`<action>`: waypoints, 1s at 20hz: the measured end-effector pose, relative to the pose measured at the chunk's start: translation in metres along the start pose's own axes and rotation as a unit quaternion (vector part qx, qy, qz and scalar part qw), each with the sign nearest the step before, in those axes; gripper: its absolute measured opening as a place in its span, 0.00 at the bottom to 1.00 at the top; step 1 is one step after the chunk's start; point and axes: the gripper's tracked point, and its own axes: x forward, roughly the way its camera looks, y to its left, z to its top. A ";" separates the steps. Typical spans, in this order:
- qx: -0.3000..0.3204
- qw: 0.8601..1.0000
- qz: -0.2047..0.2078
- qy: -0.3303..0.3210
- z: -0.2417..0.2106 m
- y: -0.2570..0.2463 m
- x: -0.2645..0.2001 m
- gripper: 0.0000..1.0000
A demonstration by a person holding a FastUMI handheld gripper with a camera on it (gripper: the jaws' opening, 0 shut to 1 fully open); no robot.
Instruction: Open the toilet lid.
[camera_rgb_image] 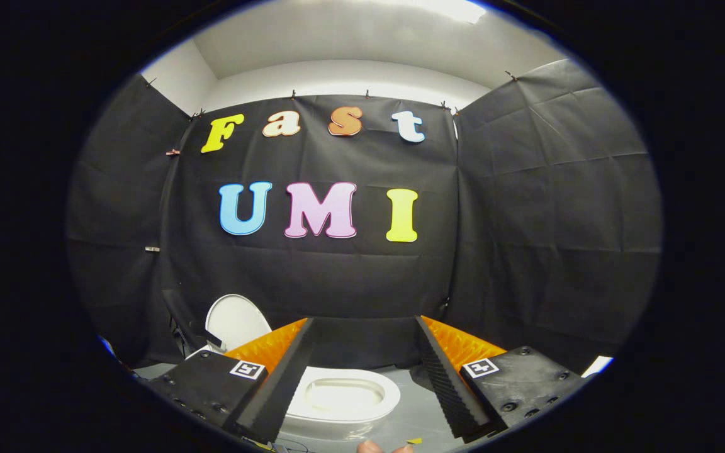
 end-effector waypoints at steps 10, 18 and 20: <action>0.004 1.000 0.000 -0.010 0.008 -0.001 -0.006 0.98; 0.000 1.000 0.001 -0.013 0.011 0.001 -0.007 0.98; 0.001 1.000 0.002 -0.014 0.012 0.001 -0.008 0.98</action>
